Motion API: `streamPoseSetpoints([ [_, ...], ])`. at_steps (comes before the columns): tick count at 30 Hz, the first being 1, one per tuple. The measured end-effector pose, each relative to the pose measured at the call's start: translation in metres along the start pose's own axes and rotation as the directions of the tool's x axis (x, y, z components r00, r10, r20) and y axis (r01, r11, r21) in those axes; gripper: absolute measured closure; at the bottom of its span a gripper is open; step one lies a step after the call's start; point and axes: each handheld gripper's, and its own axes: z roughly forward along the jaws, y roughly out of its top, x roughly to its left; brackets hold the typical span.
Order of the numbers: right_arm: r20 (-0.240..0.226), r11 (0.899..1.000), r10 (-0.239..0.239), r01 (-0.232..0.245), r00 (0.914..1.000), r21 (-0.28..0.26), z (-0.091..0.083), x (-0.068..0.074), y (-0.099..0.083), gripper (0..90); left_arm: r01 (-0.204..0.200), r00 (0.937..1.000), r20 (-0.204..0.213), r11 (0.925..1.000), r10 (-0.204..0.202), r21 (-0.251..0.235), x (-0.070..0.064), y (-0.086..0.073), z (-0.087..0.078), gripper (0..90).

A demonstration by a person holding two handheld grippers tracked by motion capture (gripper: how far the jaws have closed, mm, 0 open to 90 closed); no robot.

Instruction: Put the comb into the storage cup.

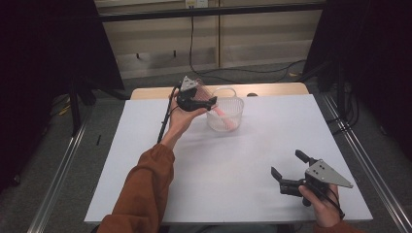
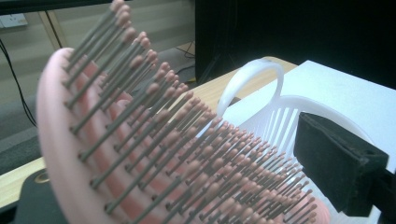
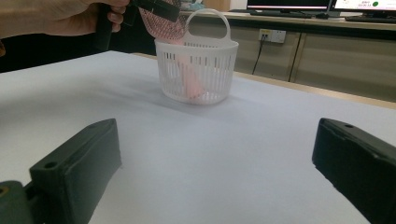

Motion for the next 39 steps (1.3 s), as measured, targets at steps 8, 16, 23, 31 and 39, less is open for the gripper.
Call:
streamPoseSetpoints([
  [8,-0.001,1.000,-0.001,0.001,1.0000,0.001,0.000,0.000,0.000,0.6,-0.008,0.9998,0.018,1.0000,0.008,0.001,0.000,-0.003,-0.001,15.5],
  [16,-0.003,1.000,-0.001,0.001,1.0000,0.003,0.001,-0.001,-0.001,0.6,-0.014,0.9994,0.033,0.9999,0.014,0.001,-0.003,-0.006,-0.003,17.2],
  [23,-0.002,1.000,0.000,0.000,1.0000,0.006,0.001,0.000,-0.001,0.6,-0.009,0.9985,0.054,0.9999,0.009,-0.009,-0.004,-0.010,-0.007,16.7],
  [31,-0.004,1.000,-0.003,0.003,1.0000,0.006,0.002,0.000,-0.001,0.6,0.013,0.9969,0.077,0.9998,-0.012,-0.015,-0.004,-0.015,-0.011,15.8],
  [39,-0.003,1.000,-0.002,0.002,1.0000,0.006,0.002,0.000,-0.001,0.6,0.002,0.9983,0.059,0.9998,-0.001,-0.019,-0.006,-0.015,-0.013,13.9],
])
